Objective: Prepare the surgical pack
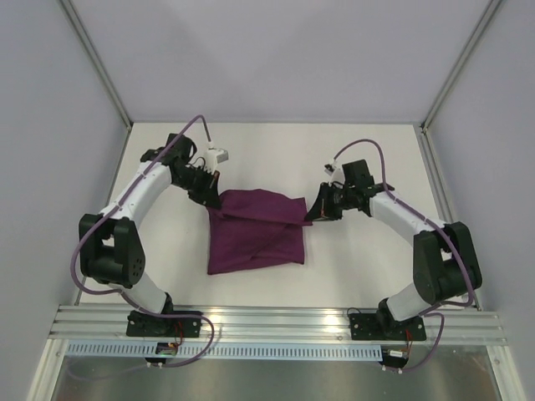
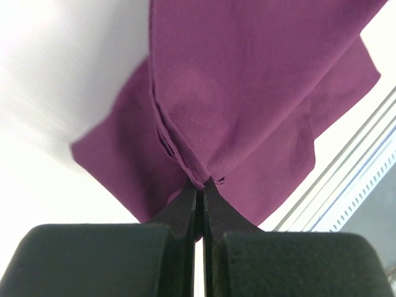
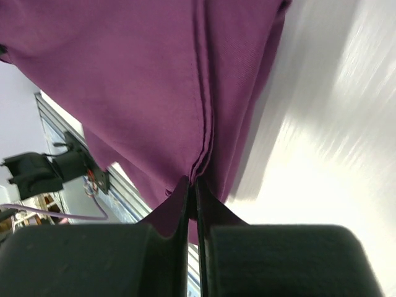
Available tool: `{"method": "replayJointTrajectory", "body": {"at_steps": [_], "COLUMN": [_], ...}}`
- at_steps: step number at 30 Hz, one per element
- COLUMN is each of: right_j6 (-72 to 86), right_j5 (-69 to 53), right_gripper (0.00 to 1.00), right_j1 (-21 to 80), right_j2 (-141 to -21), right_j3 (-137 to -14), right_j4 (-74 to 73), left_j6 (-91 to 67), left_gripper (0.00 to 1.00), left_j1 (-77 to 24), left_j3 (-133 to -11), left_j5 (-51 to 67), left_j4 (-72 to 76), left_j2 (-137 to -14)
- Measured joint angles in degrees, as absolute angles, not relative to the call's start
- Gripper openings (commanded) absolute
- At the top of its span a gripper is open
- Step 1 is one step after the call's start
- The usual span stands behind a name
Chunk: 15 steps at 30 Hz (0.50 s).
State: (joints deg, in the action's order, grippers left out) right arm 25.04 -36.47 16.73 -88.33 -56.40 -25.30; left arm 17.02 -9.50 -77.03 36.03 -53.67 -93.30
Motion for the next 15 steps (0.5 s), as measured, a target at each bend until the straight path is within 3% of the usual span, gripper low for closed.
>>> {"method": "replayJointTrajectory", "body": {"at_steps": [2, 5, 6, 9, 11, 12, 15], "right_j6": [25.19, 25.43, 25.34, 24.16, 22.98, 22.31, 20.88], "right_j5": [-36.4, -36.23, -35.99, -34.89, -34.02, -33.5, -32.18], "right_gripper": [0.03, 0.25, 0.41, 0.58, 0.64, 0.72, 0.77], "right_j1": [17.87, 18.74, 18.79, 18.68, 18.68, 18.68, 18.68], "right_j2": [-88.07, -88.55, -88.92, -89.73, -89.73, -89.73, -89.82], "right_j3": [-52.64, -48.82, -48.27, -48.34, -49.98, -51.46, -58.0], "right_j4": [-23.64, -22.85, -23.11, -24.25, -26.83, -28.23, -32.1], "left_j6": [18.28, 20.01, 20.4, 21.69, 22.79, 23.33, 24.45], "left_gripper": [0.0, 0.0, 0.0, 0.0, 0.0, 0.0, 0.0], "left_j1": [-9.47, -9.5, -9.5, -9.47, -9.5, -9.47, -9.5], "left_j3": [-73.54, -68.79, -67.7, -65.41, -65.19, -65.19, -65.12], "left_j5": [36.03, 35.99, 35.81, 34.83, 34.41, 34.39, 34.02], "left_j4": [-53.45, -53.06, -52.86, -52.73, -52.53, -52.36, -51.94], "left_j2": [-92.12, -91.85, -91.92, -92.14, -92.16, -92.16, -92.16]}}
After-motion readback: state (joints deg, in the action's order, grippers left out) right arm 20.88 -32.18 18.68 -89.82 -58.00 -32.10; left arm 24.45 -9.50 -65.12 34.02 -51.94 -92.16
